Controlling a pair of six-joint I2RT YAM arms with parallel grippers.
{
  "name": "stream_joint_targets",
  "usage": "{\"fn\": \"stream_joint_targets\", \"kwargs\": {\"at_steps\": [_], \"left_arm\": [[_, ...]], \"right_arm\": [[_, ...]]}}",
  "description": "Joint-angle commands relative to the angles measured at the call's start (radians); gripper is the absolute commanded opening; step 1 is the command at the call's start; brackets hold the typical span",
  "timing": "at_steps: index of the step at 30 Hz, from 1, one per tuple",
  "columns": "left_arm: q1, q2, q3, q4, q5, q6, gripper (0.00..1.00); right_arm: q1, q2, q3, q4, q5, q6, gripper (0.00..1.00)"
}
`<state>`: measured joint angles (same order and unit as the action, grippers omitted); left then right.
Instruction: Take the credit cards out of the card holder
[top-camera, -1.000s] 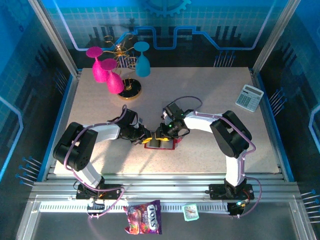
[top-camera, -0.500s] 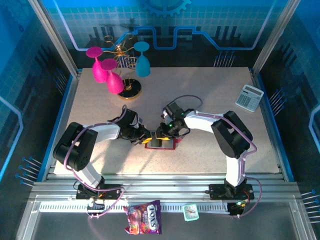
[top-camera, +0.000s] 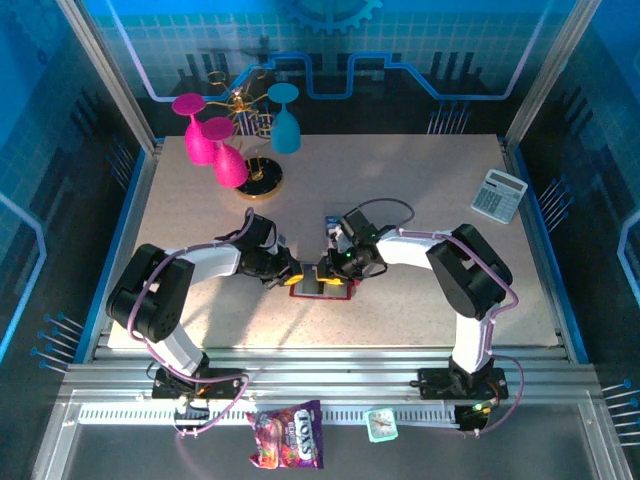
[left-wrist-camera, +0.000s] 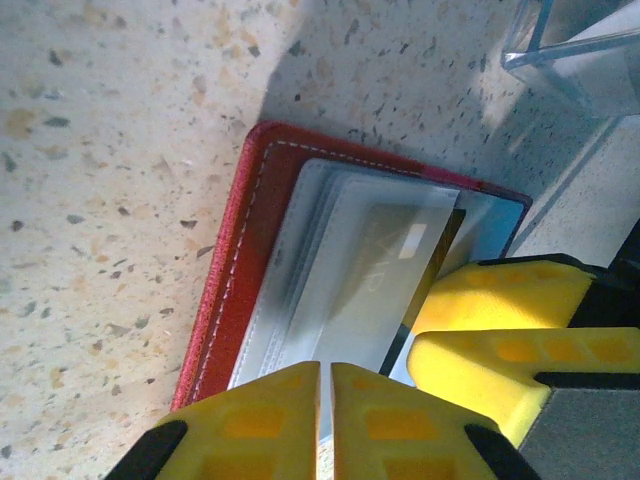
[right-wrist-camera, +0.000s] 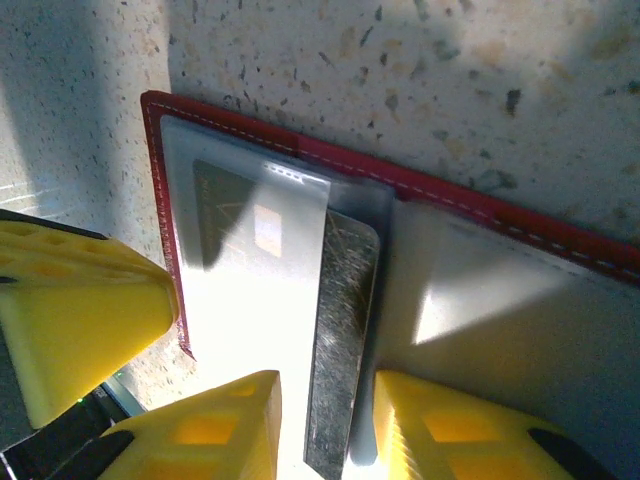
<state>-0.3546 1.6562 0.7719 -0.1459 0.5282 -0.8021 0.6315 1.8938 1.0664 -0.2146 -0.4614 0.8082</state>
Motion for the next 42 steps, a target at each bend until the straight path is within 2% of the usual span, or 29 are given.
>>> {"fn": "stream_joint_targets", "kwargs": {"at_steps": [1,18,29,34,42], "left_arm": [[-0.006,0.021,0.026,-0.036,0.021,0.034,0.12],[-0.034,0.054,0.022,-0.070,-0.002,0.039,0.10],[-0.043,0.043,0.022,-0.099,-0.052,0.040,0.10],[-0.043,0.040,0.027,-0.109,-0.059,0.041,0.10],[-0.044,0.028,0.028,-0.121,-0.074,0.041,0.10]], "right_arm": [[-0.013,-0.025,-0.015,0.017,-0.022,0.016,0.31],[-0.039,-0.024,-0.095,0.170,-0.099,0.093,0.28],[-0.069,-0.056,-0.157,0.273,-0.148,0.139,0.18],[-0.076,-0.058,-0.167,0.302,-0.163,0.142,0.11],[-0.086,-0.062,-0.181,0.306,-0.165,0.137,0.08]]}}
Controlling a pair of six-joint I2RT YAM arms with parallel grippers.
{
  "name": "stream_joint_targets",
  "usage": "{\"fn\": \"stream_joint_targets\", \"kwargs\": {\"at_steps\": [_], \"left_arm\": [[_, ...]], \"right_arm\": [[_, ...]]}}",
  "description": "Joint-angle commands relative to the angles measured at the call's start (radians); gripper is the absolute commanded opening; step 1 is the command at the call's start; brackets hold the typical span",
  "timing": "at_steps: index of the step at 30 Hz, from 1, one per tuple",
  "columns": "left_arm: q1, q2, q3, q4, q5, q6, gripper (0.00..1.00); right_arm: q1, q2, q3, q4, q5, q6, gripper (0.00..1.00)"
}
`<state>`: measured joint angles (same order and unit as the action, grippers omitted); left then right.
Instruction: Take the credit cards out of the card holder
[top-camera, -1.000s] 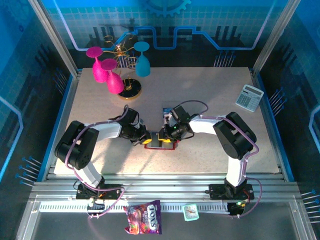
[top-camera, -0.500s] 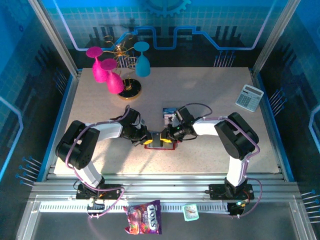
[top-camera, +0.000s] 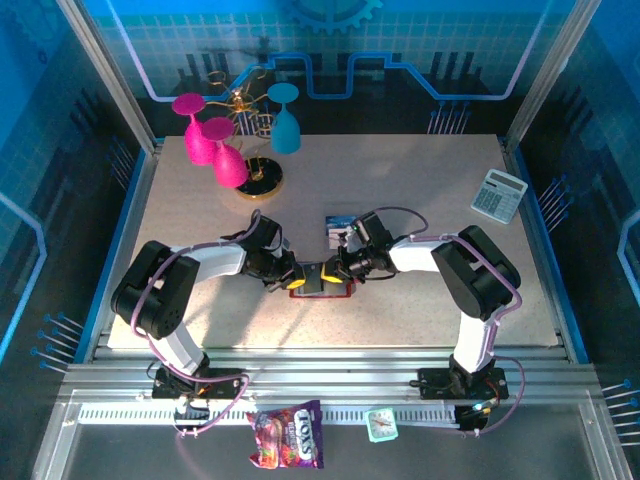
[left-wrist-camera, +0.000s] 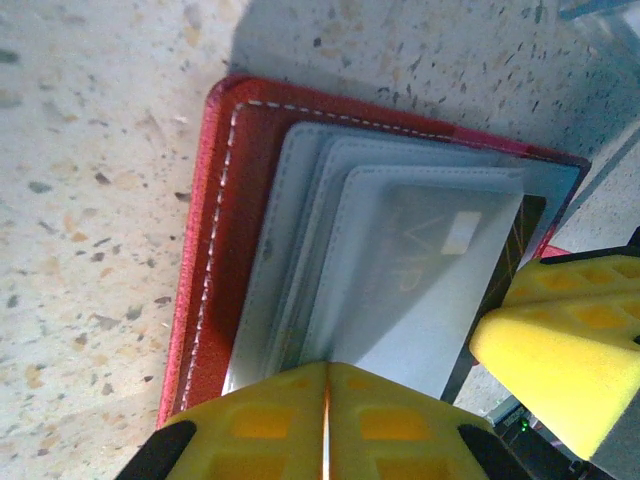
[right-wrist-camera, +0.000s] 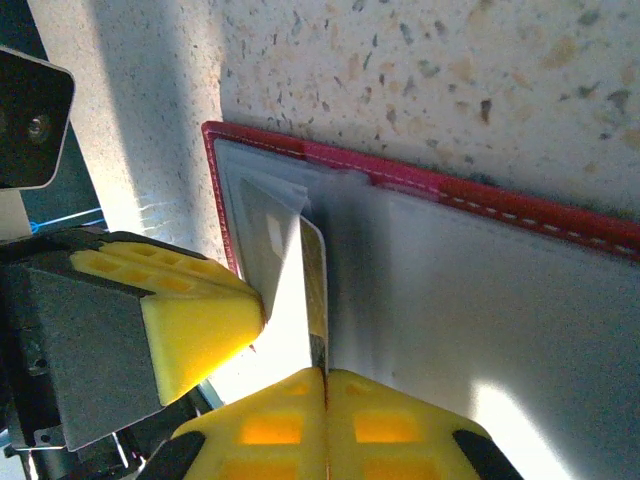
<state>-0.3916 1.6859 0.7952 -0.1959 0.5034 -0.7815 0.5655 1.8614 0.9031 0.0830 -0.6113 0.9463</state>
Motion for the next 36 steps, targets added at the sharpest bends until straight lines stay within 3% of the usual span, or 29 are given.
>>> {"fn": "stream_joint_targets", "kwargs": {"at_steps": [1,18,27,31,36], "left_arm": [[-0.007,-0.005,0.004,-0.071,-0.052,0.021,0.10],[-0.006,-0.057,0.015,-0.044,-0.070,-0.007,0.15],[-0.007,-0.092,0.020,-0.024,-0.058,-0.027,0.19],[-0.006,-0.092,0.014,-0.016,-0.051,-0.027,0.18],[-0.007,-0.089,0.007,0.002,-0.037,-0.031,0.17]], "right_arm": [[-0.024,-0.032,-0.018,0.005,-0.017,-0.005,0.08],[-0.084,-0.148,0.018,-0.336,0.108,-0.210,0.05],[-0.043,-0.129,0.042,-0.313,0.113,-0.169,0.05],[-0.019,-0.119,0.055,-0.302,0.115,-0.142,0.14],[0.003,-0.116,0.063,-0.297,0.118,-0.119,0.16]]}}
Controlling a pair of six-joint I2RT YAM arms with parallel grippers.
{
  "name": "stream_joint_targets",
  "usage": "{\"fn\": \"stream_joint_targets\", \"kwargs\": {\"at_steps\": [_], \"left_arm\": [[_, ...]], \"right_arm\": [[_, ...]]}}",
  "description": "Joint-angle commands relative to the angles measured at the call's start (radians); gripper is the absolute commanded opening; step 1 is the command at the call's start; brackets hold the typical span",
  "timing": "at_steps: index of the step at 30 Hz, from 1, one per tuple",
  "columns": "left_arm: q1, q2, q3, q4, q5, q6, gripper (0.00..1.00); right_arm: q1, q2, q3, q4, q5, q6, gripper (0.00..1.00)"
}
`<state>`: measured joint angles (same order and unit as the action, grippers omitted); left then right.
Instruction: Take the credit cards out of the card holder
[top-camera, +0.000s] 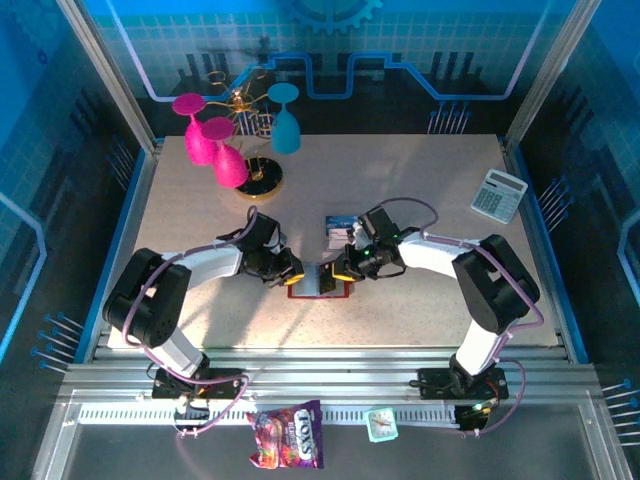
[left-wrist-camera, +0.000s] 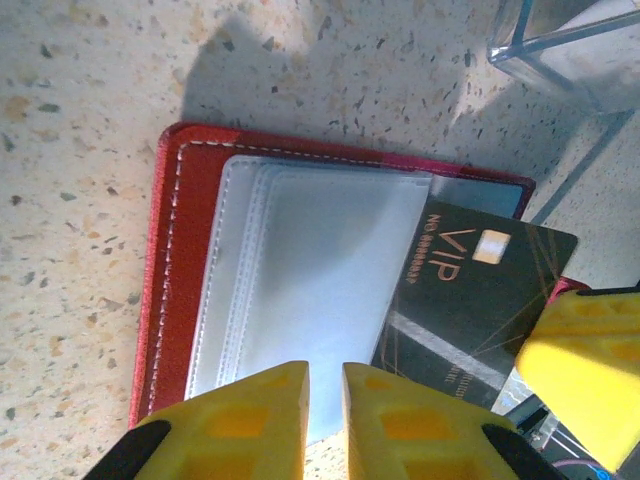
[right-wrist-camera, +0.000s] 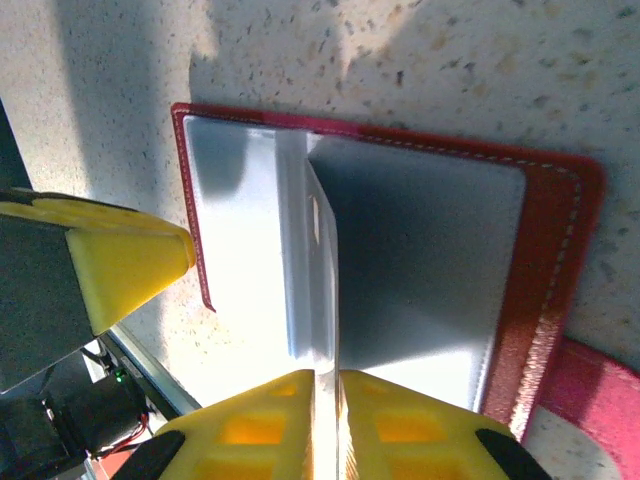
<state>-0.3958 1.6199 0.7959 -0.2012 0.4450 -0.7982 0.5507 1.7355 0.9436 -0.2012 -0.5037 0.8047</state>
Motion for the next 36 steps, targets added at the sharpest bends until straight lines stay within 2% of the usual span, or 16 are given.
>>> {"fn": "stream_joint_targets", "kwargs": {"at_steps": [1,10,15,24,30,36], "left_arm": [[-0.003,-0.025,0.006,0.008,0.024,-0.013,0.17],[-0.001,-0.028,0.017,0.012,0.047,-0.001,0.17],[0.000,-0.032,0.006,0.018,0.050,-0.001,0.17],[0.015,-0.087,-0.008,0.026,0.029,-0.004,0.23],[0.022,-0.089,0.004,0.041,0.027,-0.021,0.23],[0.022,-0.116,-0.010,0.045,0.008,-0.039,0.23]], "right_arm": [[0.021,0.008,0.022,-0.015,0.013,0.026,0.16],[0.035,-0.011,0.018,-0.031,0.042,0.036,0.15],[0.038,-0.019,0.018,-0.041,0.057,0.033,0.09],[0.029,-0.058,0.041,-0.084,0.068,-0.002,0.07],[-0.009,-0.096,0.071,-0.167,0.074,-0.094,0.02],[-0.071,-0.114,0.156,-0.340,0.117,-0.329,0.00]]}}
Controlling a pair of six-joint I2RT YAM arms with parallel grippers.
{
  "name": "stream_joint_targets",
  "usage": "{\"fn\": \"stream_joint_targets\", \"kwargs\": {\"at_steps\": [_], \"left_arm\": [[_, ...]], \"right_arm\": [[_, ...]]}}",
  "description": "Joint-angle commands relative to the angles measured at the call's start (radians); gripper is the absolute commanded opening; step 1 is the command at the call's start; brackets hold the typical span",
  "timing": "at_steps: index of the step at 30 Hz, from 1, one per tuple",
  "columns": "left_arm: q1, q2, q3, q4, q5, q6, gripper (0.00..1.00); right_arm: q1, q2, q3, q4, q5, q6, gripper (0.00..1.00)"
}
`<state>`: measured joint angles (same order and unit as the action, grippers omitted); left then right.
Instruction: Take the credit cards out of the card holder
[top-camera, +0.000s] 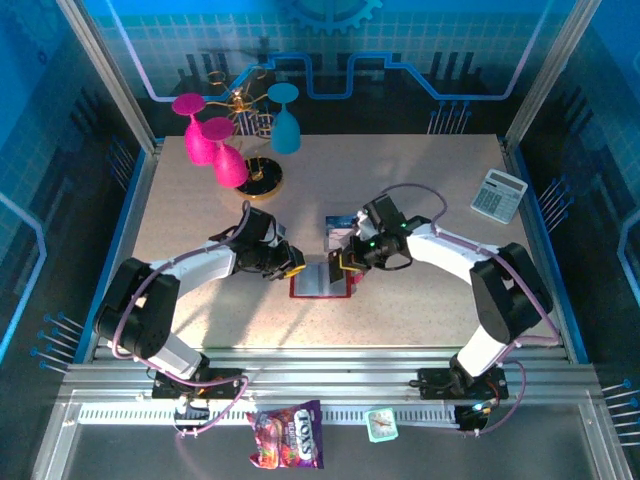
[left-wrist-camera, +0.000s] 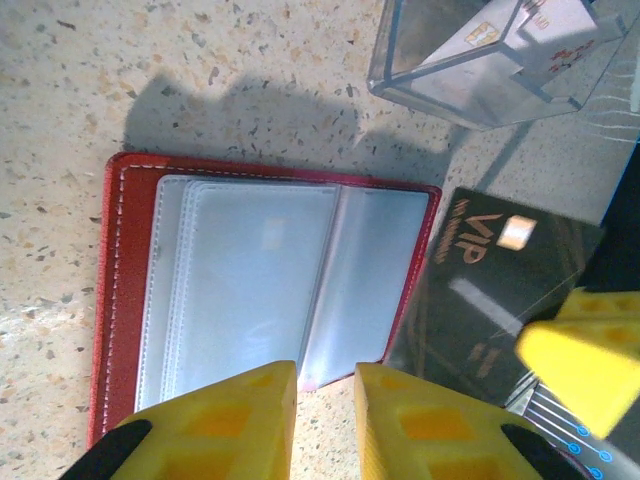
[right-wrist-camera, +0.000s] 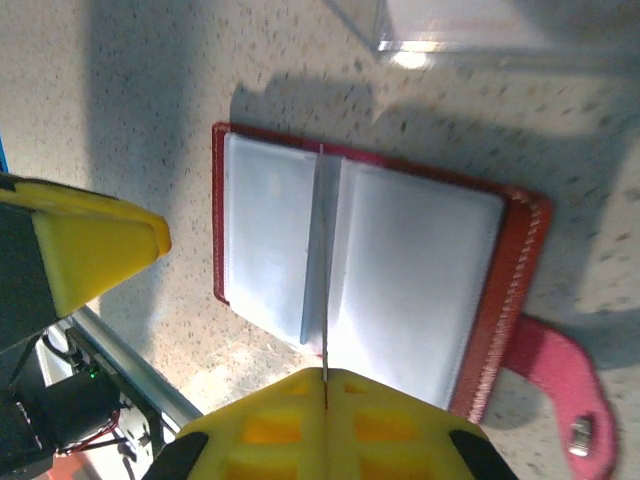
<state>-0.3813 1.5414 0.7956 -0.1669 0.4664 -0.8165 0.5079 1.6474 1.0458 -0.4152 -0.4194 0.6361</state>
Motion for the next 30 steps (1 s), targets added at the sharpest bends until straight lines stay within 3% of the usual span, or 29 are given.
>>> {"fn": "stream_joint_targets", "kwargs": {"at_steps": [1,18,23,30], "left_arm": [[0.007,-0.042,-0.012,0.010,-0.018,-0.021,0.23],[0.010,-0.085,-0.022,-0.026,-0.040,-0.017,0.24],[0.014,-0.109,-0.035,-0.040,-0.054,-0.007,0.24],[0.021,-0.129,-0.071,-0.021,-0.058,-0.023,0.24]], "right_arm": [[-0.036,-0.025,0.076,-0.158,0.043,-0.220,0.00],[-0.037,0.118,0.429,-0.558,0.094,-1.179,0.00],[-0.037,0.207,0.564,-0.676,0.179,-1.356,0.00],[-0.055,0.323,0.780,-0.776,0.265,-1.482,0.00]]}}
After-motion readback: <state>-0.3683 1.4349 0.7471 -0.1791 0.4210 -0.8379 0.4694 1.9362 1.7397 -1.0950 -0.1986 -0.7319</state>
